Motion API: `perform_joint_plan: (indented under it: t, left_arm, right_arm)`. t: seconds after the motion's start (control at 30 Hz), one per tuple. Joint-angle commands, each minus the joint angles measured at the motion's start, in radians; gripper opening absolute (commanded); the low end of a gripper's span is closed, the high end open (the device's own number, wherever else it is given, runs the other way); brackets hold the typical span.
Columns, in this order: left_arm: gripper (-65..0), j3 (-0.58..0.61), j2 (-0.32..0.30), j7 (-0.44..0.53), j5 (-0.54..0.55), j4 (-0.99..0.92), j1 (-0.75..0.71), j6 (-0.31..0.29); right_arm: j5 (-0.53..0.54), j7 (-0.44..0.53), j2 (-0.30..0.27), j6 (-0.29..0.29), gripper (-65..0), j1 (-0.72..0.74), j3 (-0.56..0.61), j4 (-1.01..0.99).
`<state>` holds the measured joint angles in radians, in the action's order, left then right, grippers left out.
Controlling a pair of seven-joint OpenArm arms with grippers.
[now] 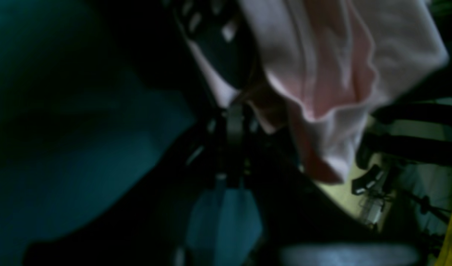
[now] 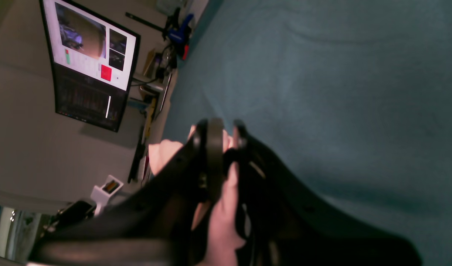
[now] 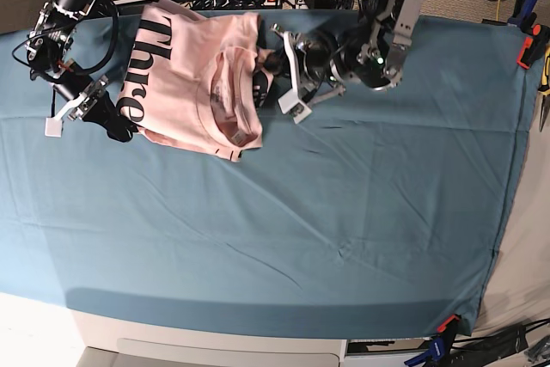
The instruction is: Fold the T-shirt properly
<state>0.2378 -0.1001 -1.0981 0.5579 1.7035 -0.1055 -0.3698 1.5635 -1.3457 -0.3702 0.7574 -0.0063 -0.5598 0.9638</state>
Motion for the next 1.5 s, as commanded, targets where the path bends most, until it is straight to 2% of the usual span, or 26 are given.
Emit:
perform_joint_plan:
  t: [0.0,0.33,0.53,0.77,0.93,1.03,1.2,1.47]
  left_arm:
    - [-65.0,-0.004,-0.005,-0.001,-0.042,0.000,0.027,0.015]
    - [-65.0,-0.004,-0.005,-0.001,-0.042,-0.187,0.242,0.014]
    - [-65.0,-0.004,-0.005,-0.003,-0.011,-0.317,0.374,0.007]
    - [-65.0,-0.004,-0.005,-0.007,-0.012,-0.343,0.451,0.007]
    - [-65.0,-0.004,0.000,0.003,-0.012,-0.343,0.476,0.007]
    - [-65.0,0.011,0.000,0.032,-0.012,-0.344,0.483,0.008]
    - [-65.0,0.103,0.001,0.061,-0.049,-0.345,0.505,0.008]
    - [-65.0,0.179,0.036,0.105,-0.110,-0.345,0.525,0.034]
  right_arm:
    - [-0.080,-0.051,0.008,-0.059,-65.0,-0.035,0.002,-0.014]
    - [-0.080,-0.051,0.068,-0.059,-65.0,-0.104,0.002,0.046]
    - [-0.080,-0.051,0.107,-0.059,-65.0,-0.191,0.004,0.252]
    - [-0.080,-0.051,0.109,-0.059,-65.0,-0.260,0.004,0.554]
    - [-0.157,-0.051,0.110,-0.059,-65.0,-0.287,0.004,0.689]
    - [-0.170,-0.051,0.110,-0.059,-65.0,-0.299,0.005,0.708]
    - [-0.173,-0.051,0.113,-0.059,-65.0,-0.318,0.005,0.708]
    - [-0.173,-0.051,0.113,-0.059,-65.0,-0.368,0.005,0.708]
